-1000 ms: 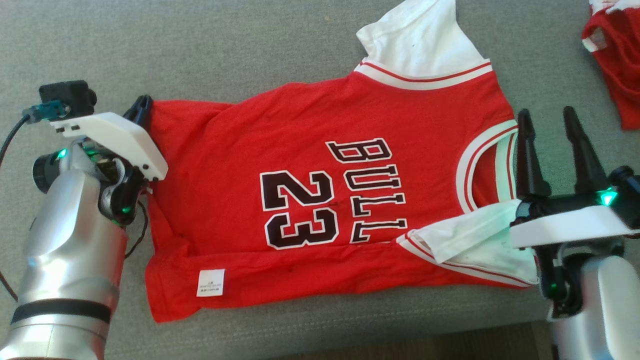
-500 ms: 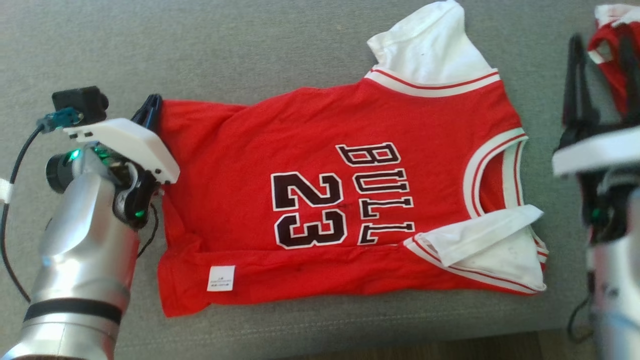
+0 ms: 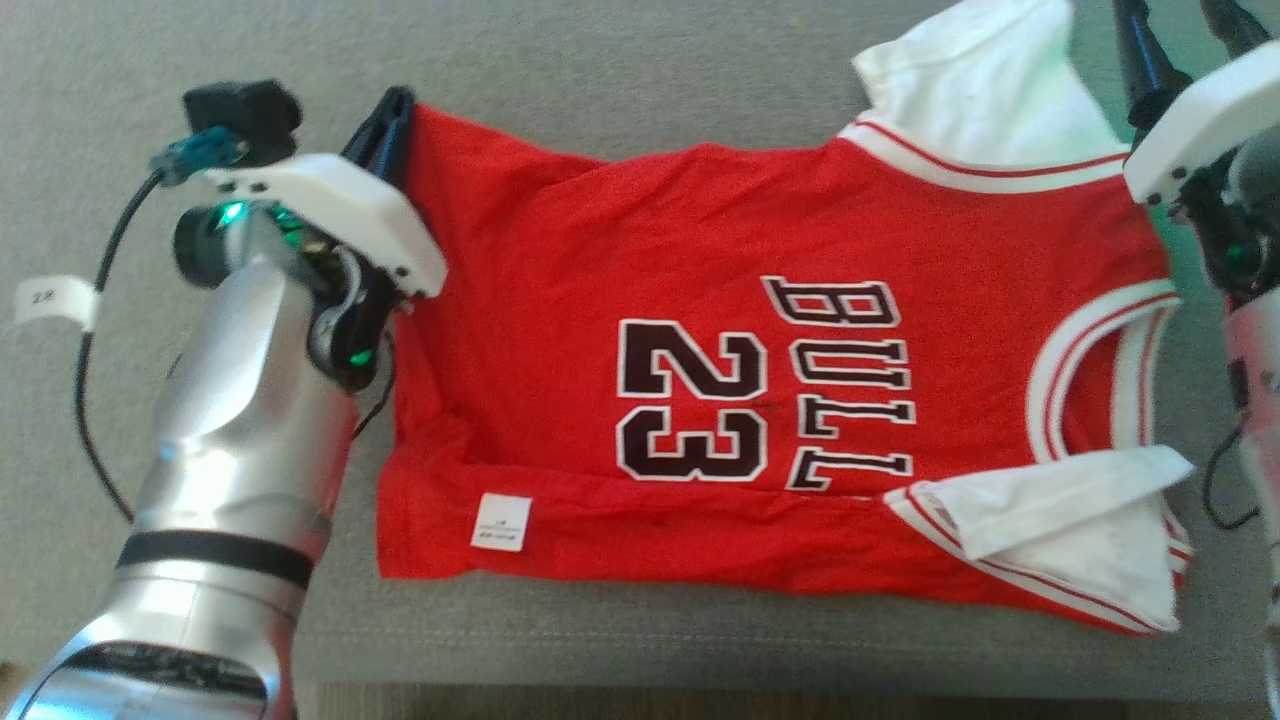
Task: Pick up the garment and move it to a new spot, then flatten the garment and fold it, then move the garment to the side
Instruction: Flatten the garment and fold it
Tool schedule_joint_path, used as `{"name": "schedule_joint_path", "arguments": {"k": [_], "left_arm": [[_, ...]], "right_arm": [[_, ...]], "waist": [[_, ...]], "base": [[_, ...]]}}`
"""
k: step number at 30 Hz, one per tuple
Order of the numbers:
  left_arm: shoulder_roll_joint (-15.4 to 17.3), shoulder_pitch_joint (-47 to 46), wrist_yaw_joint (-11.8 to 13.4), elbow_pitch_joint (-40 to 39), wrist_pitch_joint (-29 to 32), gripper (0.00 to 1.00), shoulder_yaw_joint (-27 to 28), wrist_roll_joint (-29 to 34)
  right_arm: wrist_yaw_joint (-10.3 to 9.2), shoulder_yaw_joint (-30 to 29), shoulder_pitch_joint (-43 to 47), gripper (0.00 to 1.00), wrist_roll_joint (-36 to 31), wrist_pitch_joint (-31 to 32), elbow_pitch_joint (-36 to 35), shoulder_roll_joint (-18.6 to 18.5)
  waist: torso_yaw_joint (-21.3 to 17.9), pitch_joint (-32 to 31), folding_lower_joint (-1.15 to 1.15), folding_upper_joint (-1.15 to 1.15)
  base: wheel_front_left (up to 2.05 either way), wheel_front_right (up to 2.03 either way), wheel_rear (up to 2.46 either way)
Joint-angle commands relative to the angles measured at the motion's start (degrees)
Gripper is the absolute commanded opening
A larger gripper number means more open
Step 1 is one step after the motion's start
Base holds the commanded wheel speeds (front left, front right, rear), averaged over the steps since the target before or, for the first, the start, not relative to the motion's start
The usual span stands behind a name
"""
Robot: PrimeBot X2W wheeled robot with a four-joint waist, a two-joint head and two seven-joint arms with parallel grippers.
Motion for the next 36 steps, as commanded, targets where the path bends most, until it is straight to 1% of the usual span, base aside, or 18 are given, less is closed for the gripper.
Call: {"name": "schedule_joint_path", "arguments": {"k": [1,5,6,12,13,14,16,18,23,26,29,36], "left_arm": [[0.9,-3.2,-0.6,-1.3,-0.9,0.0,0.7,0.4],[-0.4,-4.6,-1.1,-0.5,-2.2,0.0,-0.8,0.0],[-0.4,-4.6,-1.1,-0.5,-2.2,0.0,-0.8,0.0],[-1.5,-6.5,-1.6,0.6,-3.7,0.0,-2.4,-0.8],[-1.5,-6.7,-1.6,0.8,-3.9,0.0,-2.7,-0.9],[-1.6,-6.9,-1.7,1.0,-4.2,0.0,-2.8,-1.1],[-1.6,-7.2,-1.8,1.5,-4.5,0.0,-3.0,-1.3],[-1.3,-7.5,-1.8,1.9,-4.8,0.0,-3.1,-1.5],[0.3,-8.0,-1.9,1.8,-5.8,0.0,-3.1,-1.6],[1.5,-8.0,-2.0,1.2,-6.0,0.0,-2.8,-1.8],[2.5,-7.5,-1.9,0.1,-5.7,0.0,-2.5,-2.2],[3.8,-3.4,-1.9,-4.5,-5.1,0.0,-1.1,-4.8]], "right_arm": [[0.2,2.3,-3.2,1.0,0.7,1.6,1.3,-1.4],[0.2,5.8,-7.2,1.0,1.6,3.9,6.8,-3.3],[0.2,5.8,-7.2,1.0,1.6,3.9,6.8,-3.3],[0.2,9.9,-11.5,1.0,3.8,7.4,12.2,-5.2],[0.2,10.4,-12.0,0.59,4.4,7.8,12.7,-5.4],[0.2,11.0,-12.3,0.0,5.2,8.5,13.2,-5.5],[0.2,11.9,-13.0,0.0,6.6,9.1,13.4,-5.8],[0.2,12.6,-13.7,0.0,7.7,8.1,12.9,-6.6],[0.2,12.6,-14.7,0.0,10.6,2.8,10.9,-7.5],[0.2,12.9,-14.6,0.0,12.2,1.0,9.4,-7.9],[0.2,13.2,-14.2,0.0,13.6,-1.5,7.4,-8.4],[0.2,14.8,-9.9,0.0,17.7,-4.8,2.4,-8.8]], "waist": [[2.6,1.9,0.0,0.0],[5.0,3.3,0.0,0.0],[5.0,3.3,0.0,0.0],[6.4,5.2,0.0,0.0],[6.5,5.4,0.0,0.0],[6.4,5.5,0.0,0.0],[6.2,5.6,0.0,0.0],[5.8,5.6,0.0,0.0],[4.4,4.6,0.0,0.0],[3.3,3.8,0.0,0.0],[2.4,2.9,0.0,0.0],[1.1,1.1,0.0,0.0]], "base": [[0.0,0.0,0.0],[0.0,0.0,0.0],[0.0,0.0,0.0],[0.0,0.0,0.0],[0.0,0.0,0.0],[0.0,0.0,0.0],[0.0,0.0,0.0],[0.0,0.0,0.0],[0.0,0.0,0.0],[0.0,0.0,0.0],[0.0,0.0,0.0],[0.0,0.0,0.0]]}}
